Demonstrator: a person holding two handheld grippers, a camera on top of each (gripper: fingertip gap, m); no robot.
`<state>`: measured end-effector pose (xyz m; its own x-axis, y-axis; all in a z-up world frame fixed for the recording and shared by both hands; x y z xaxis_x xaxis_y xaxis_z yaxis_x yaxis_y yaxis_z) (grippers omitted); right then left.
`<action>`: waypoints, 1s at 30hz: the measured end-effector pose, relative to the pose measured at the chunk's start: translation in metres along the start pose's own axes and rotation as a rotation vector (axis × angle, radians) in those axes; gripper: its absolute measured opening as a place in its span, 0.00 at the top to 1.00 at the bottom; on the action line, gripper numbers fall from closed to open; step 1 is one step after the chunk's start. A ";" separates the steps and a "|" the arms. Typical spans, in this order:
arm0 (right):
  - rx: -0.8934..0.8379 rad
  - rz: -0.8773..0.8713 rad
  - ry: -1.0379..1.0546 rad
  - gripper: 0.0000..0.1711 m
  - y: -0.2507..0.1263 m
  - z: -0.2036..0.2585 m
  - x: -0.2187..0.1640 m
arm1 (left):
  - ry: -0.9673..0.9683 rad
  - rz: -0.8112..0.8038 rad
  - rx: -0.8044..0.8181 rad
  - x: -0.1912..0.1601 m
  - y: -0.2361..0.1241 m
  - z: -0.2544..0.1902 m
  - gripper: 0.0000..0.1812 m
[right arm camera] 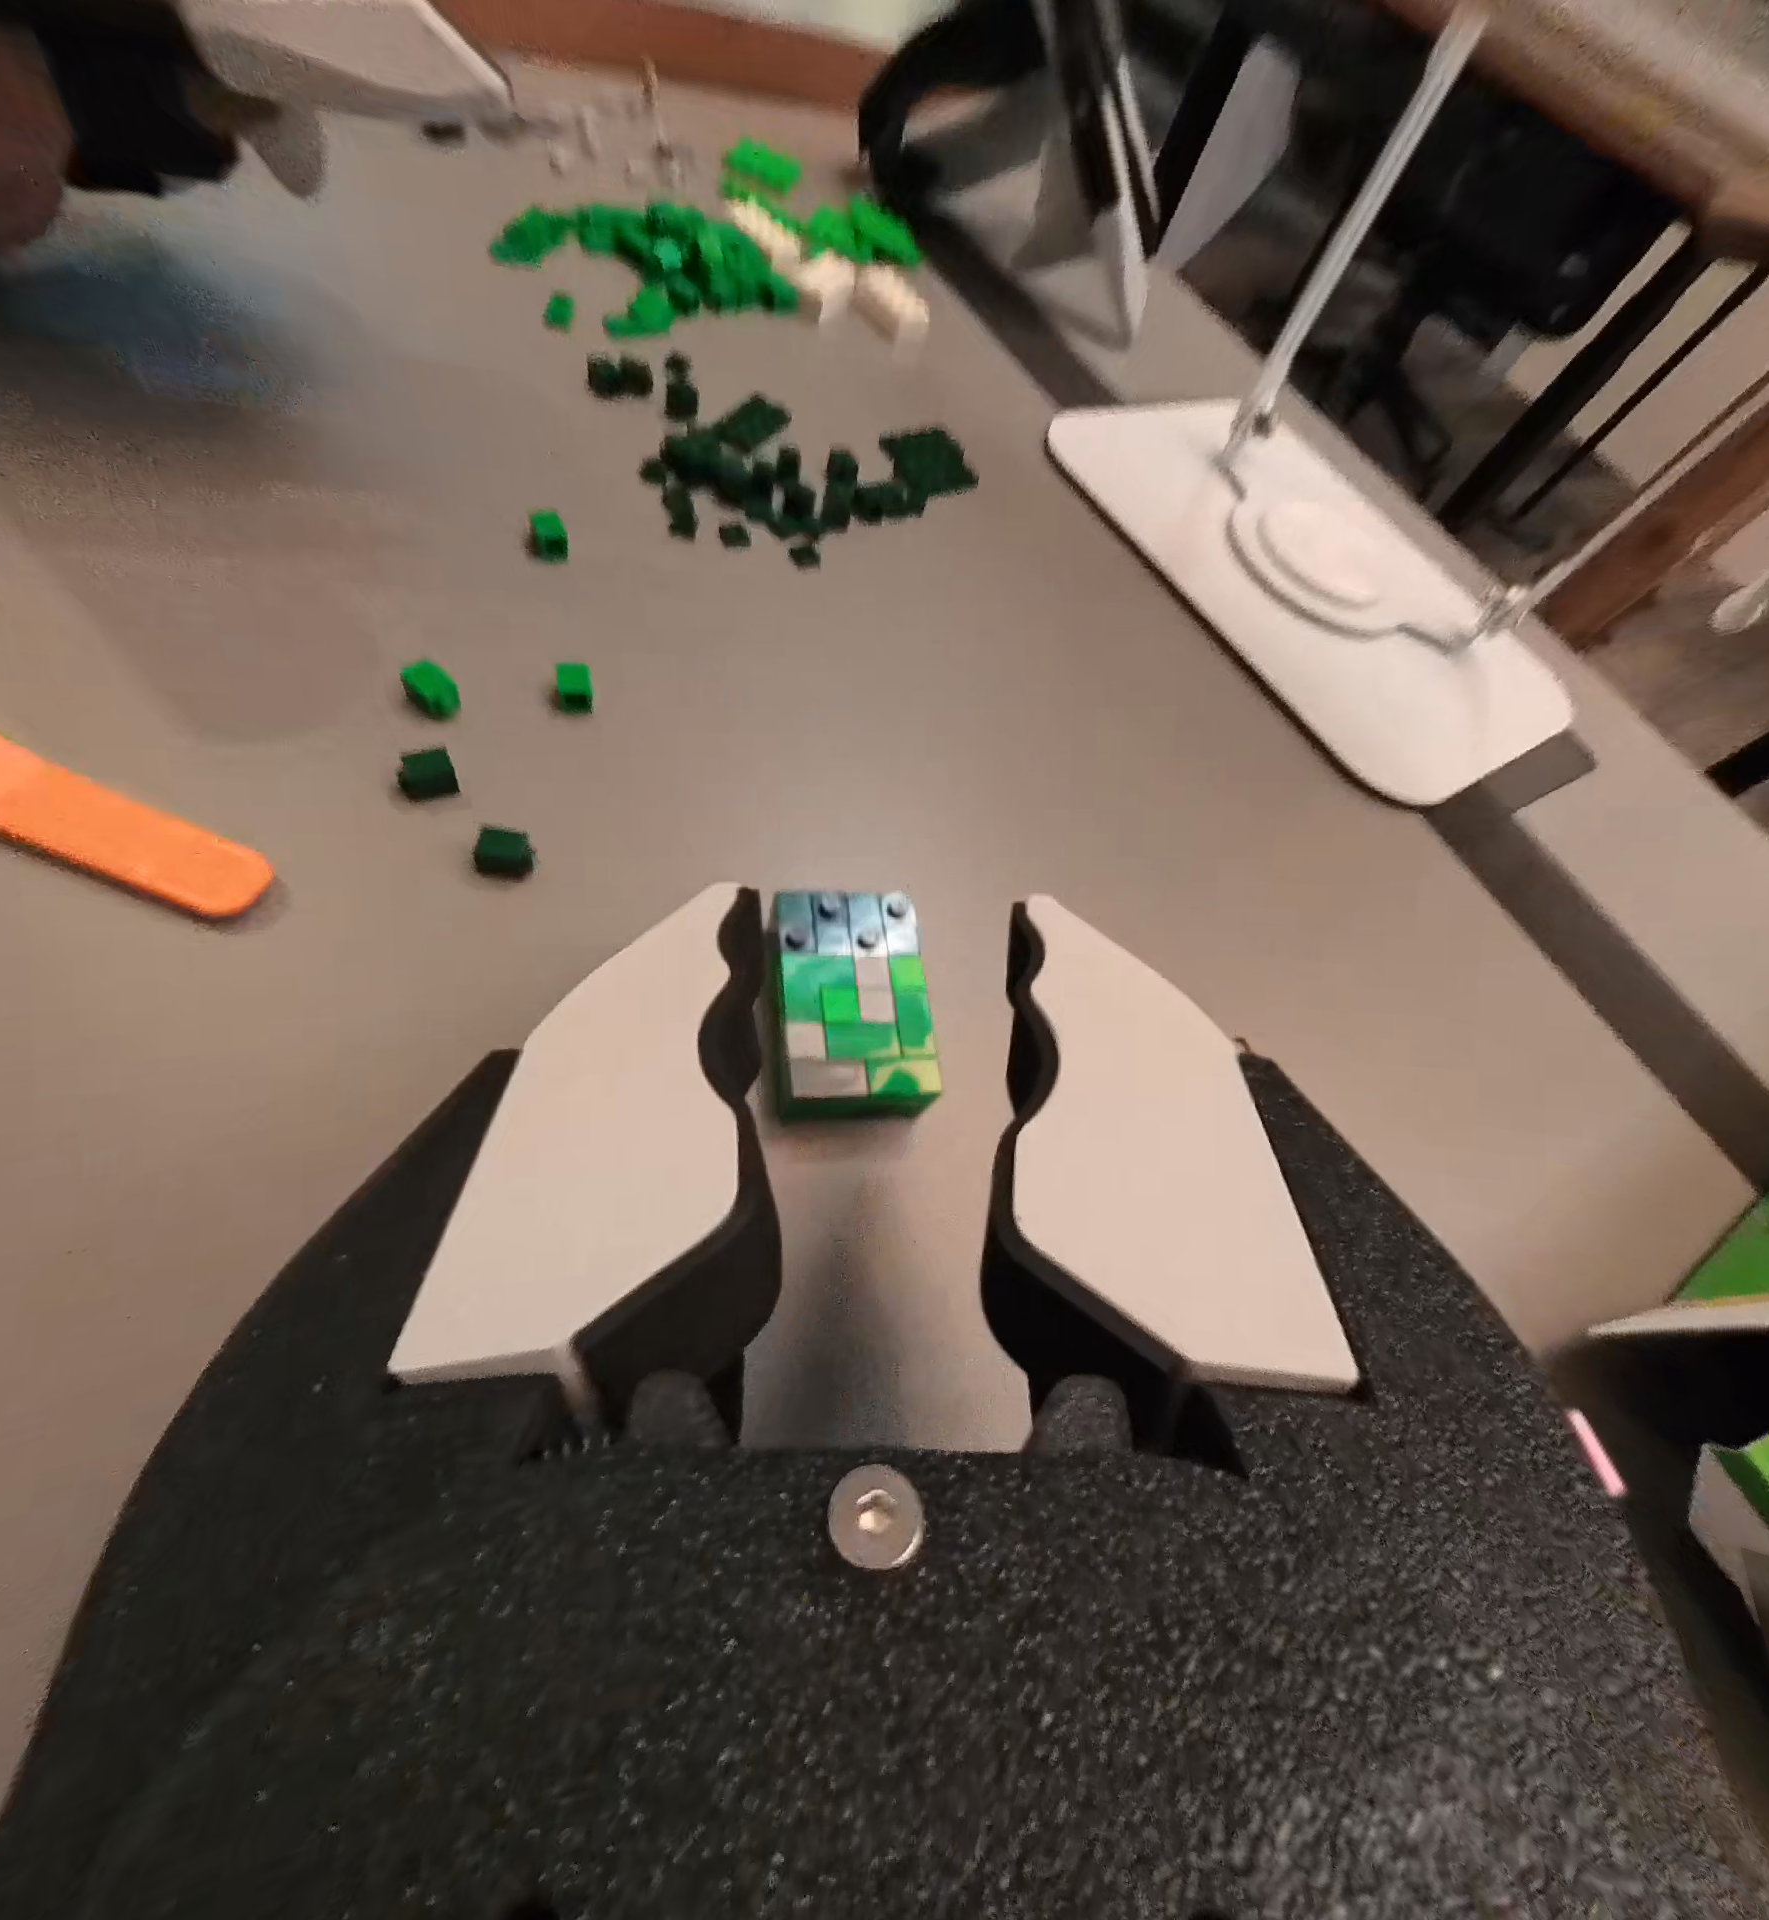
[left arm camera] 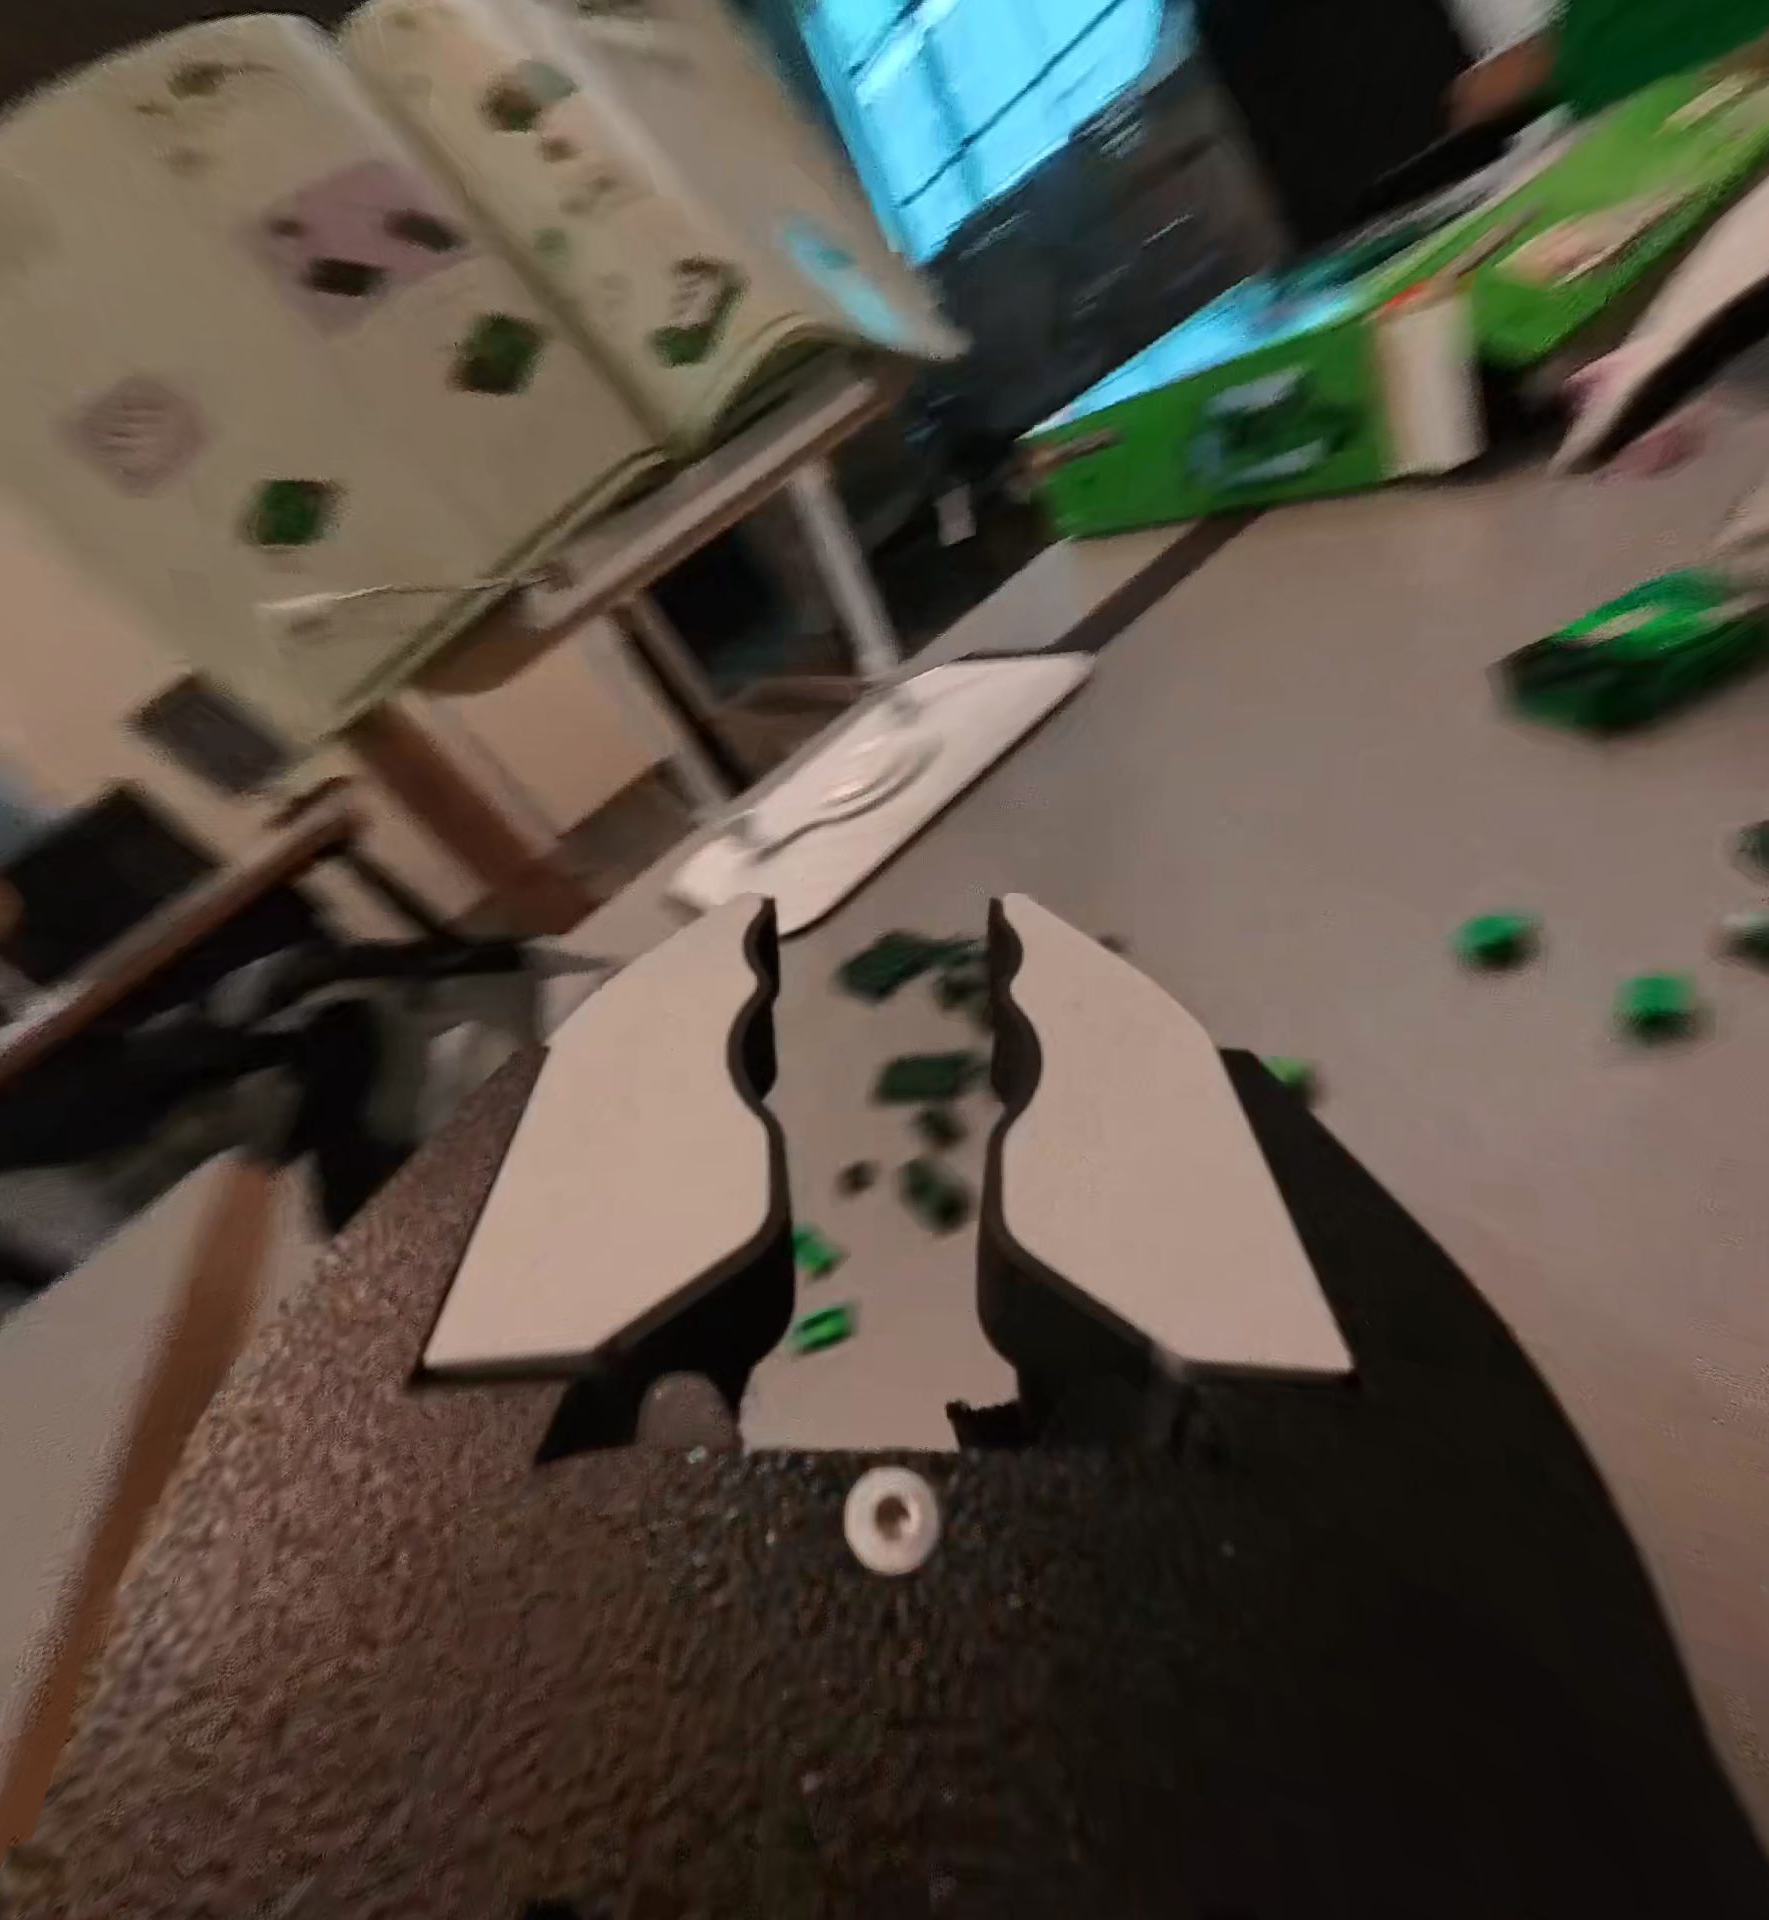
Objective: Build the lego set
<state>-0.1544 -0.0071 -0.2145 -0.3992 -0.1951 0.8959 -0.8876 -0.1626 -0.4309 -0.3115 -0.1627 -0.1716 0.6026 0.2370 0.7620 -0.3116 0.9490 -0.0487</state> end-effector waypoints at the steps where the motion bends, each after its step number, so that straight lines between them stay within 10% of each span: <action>1: 0.002 -0.031 0.002 0.75 0.000 0.003 0.005 | 0.022 0.041 0.065 -0.013 -0.006 0.018 0.79; 9: 0.060 -0.080 0.111 0.82 0.042 0.030 0.039 | -0.301 0.077 0.345 -0.075 -0.043 0.104 0.78; 21: 0.252 0.147 0.139 0.78 0.267 0.046 0.162 | -0.291 0.054 0.442 -0.076 -0.058 0.127 0.79; 30: 0.185 0.400 0.134 0.74 0.377 0.030 0.158 | -0.372 0.033 0.536 -0.085 -0.077 0.149 0.80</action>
<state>-0.5450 -0.1278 -0.2388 -0.7390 -0.1527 0.6562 -0.6068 -0.2726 -0.7467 -0.4482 -0.2870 -0.1366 0.3220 0.0846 0.9430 -0.7068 0.6841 0.1800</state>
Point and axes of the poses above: each gripper's, where its closed fingertips meet, y out along the fingers, x out of its top, z = x × y across the jaws, the point moved 1 cm from there along -y, back along the fingers, and after that the axes turned 11 degrees about y, right-handed, at the moved point
